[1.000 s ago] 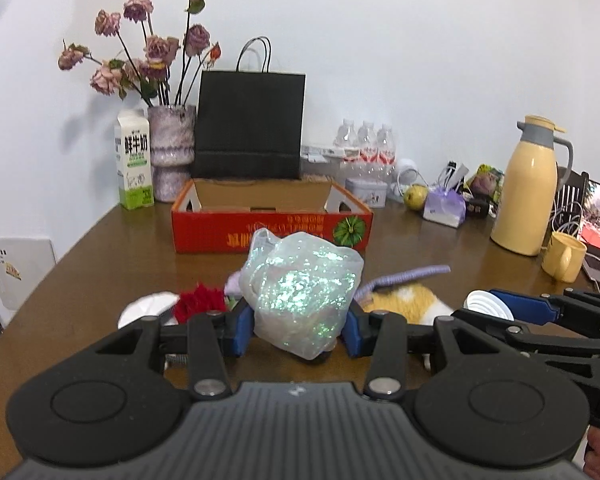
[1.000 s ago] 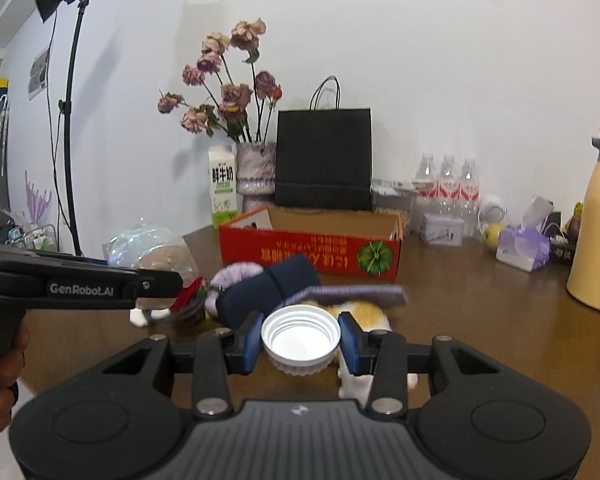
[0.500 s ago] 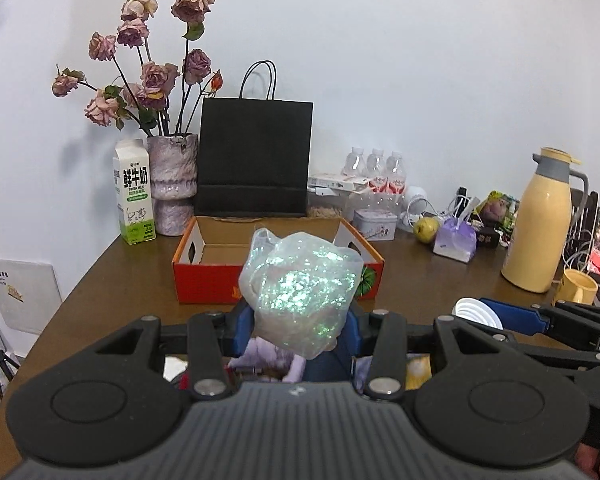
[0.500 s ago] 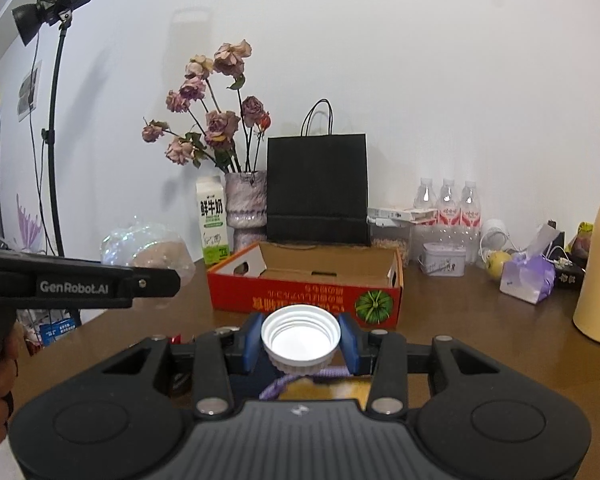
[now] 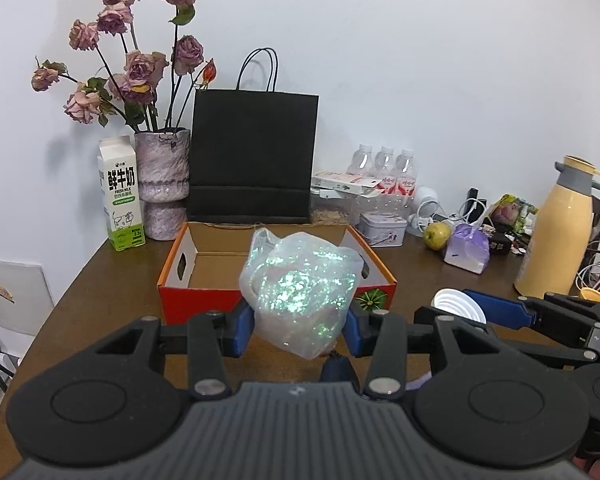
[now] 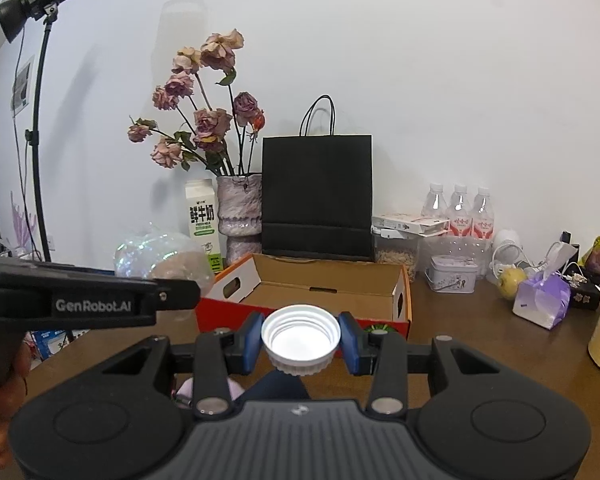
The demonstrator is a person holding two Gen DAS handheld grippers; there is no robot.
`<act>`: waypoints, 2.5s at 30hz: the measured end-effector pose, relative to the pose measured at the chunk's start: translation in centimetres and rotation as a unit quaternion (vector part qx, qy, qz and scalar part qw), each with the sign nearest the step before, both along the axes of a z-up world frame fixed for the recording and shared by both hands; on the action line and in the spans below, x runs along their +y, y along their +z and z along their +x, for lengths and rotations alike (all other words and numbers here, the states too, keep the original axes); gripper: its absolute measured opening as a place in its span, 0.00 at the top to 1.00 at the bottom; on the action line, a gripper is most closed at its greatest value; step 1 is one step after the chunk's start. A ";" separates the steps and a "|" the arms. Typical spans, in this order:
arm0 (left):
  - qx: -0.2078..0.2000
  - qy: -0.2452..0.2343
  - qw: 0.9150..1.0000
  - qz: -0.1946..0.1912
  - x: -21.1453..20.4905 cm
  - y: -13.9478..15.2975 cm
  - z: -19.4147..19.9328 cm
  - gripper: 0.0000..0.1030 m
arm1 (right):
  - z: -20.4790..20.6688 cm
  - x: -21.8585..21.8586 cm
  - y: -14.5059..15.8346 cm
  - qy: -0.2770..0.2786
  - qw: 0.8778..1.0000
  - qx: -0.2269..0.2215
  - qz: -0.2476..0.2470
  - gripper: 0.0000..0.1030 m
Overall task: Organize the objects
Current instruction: 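Carry the bag and cap with both grippers over the red box, then open both grippers to drop the bag and cap into the box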
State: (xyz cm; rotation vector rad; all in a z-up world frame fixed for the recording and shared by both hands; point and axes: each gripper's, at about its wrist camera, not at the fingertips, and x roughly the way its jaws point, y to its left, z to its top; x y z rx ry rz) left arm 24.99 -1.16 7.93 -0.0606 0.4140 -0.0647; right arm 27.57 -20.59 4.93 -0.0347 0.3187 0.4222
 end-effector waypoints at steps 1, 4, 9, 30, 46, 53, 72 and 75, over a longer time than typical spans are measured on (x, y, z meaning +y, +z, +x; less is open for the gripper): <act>0.003 0.000 1.000 -0.001 0.1 0.1 0.6 0.56 | 0.6 0.1 0.1 -0.001 1.000 0.001 0.000 0.62; 0.007 0.001 1.000 0.001 0.3 0.3 2.3 0.56 | 2.4 0.3 0.3 -0.004 1.000 0.005 -0.002 0.62; 0.008 0.006 1.000 0.011 0.4 0.9 4.9 0.56 | 5.4 0.9 0.6 -0.009 1.000 0.012 -0.013 0.62; 0.039 0.058 0.997 0.010 1.2 1.9 17.1 0.56 | 20.2 4.1 1.3 -0.035 0.996 0.080 -0.015 0.62; 0.066 0.092 0.994 0.010 2.0 1.2 25.2 0.57 | 27.9 5.4 0.0 -0.053 0.992 0.115 -0.026 0.62; 0.096 0.097 0.991 0.018 2.2 -0.8 28.2 0.57 | 30.9 5.9 -2.3 -0.059 0.987 0.144 -0.039 0.62; 0.177 0.116 0.977 0.041 3.8 -6.4 33.1 0.56 | 35.7 6.4 -7.8 -0.066 0.971 0.210 -0.092 0.62; 0.184 0.117 0.975 0.043 3.9 -6.9 33.4 0.52 | 36.0 6.3 -8.4 -0.063 0.970 0.218 -0.088 0.61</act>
